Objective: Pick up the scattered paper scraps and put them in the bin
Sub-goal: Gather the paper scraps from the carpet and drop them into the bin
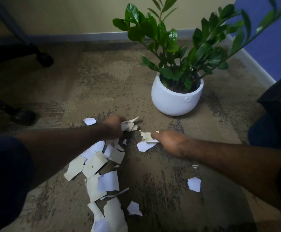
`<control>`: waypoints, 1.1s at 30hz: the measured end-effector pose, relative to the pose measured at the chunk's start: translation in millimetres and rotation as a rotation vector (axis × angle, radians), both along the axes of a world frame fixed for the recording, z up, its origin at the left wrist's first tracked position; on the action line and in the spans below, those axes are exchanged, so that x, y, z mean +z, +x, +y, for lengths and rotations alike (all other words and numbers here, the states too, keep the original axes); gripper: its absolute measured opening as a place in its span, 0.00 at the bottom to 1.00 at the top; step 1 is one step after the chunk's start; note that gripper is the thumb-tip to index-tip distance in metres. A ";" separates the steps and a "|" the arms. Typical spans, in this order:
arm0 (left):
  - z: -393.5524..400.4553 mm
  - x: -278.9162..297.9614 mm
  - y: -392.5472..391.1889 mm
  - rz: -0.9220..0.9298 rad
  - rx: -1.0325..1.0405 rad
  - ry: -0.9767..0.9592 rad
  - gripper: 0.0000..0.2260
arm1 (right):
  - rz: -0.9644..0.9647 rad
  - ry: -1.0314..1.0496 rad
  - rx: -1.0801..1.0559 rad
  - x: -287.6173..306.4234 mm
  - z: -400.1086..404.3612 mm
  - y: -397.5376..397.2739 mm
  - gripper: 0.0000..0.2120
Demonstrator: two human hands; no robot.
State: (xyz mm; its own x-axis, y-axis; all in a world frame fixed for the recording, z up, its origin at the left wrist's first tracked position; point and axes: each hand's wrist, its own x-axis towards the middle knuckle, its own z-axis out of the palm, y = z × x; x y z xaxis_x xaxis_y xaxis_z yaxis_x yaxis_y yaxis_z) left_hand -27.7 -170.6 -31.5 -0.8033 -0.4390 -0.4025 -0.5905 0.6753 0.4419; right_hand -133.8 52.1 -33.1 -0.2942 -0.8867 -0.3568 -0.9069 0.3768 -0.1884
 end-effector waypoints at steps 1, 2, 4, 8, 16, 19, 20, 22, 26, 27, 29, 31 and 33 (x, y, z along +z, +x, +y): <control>4.3 3.0 -1.6 -0.003 -0.009 -0.007 0.09 | -0.003 -0.003 -0.016 3.4 5.5 -1.3 0.10; 8.5 6.1 -3.8 0.004 -0.011 0.000 0.09 | -0.003 -0.003 -0.031 6.7 10.7 -2.7 0.10; 17.0 13.2 -8.7 0.039 0.004 0.019 0.09 | 0.007 0.003 -0.044 12.9 19.5 -5.7 0.12; 34.7 31.7 -15.3 0.069 -0.016 0.008 0.13 | -0.025 -0.034 -0.091 27.8 32.3 -9.6 0.15; 70.3 66.0 -23.7 0.036 -0.049 0.162 0.23 | -0.078 -0.286 -0.192 60.8 61.6 -26.3 0.13; 84.9 75.0 -30.1 0.007 -0.082 0.197 0.23 | -0.157 -0.365 -0.250 77.1 80.0 -37.8 0.09; 89.8 77.5 -32.2 -0.003 -0.090 0.196 0.23 | -0.170 -0.403 -0.261 82.6 86.4 -41.9 0.07; 98.6 80.6 -36.2 -0.005 -0.108 0.188 0.26 | -0.166 -0.462 -0.279 94.2 99.4 -49.6 0.04; 115.3 88.6 -38.7 0.071 -0.155 0.146 0.29 | -0.148 -0.527 -0.319 117.4 122.9 -60.7 0.08; 120.4 91.5 -39.7 0.091 -0.173 0.143 0.30 | -0.141 -0.540 -0.318 124.5 128.3 -62.6 0.08; 129.1 96.1 -43.2 0.127 -0.198 0.169 0.26 | -0.138 -0.568 -0.313 141.0 140.5 -66.0 0.08; 137.5 100.4 -49.9 0.138 -0.237 0.209 0.22 | -0.145 -0.607 -0.320 160.2 156.3 -70.5 0.06; 147.1 104.4 -59.3 0.125 -0.294 0.170 0.20 | -0.134 -0.662 -0.356 177.7 176.8 -77.8 0.06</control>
State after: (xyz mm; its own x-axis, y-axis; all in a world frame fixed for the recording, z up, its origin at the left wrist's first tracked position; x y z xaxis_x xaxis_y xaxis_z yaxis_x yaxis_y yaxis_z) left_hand -87.0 -23.5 73.0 -0.9330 -0.1170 -0.3404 -0.3160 0.7190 0.6190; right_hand -211.6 228.9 144.6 -0.5937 -0.7879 0.1637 -0.7056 0.4118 -0.5767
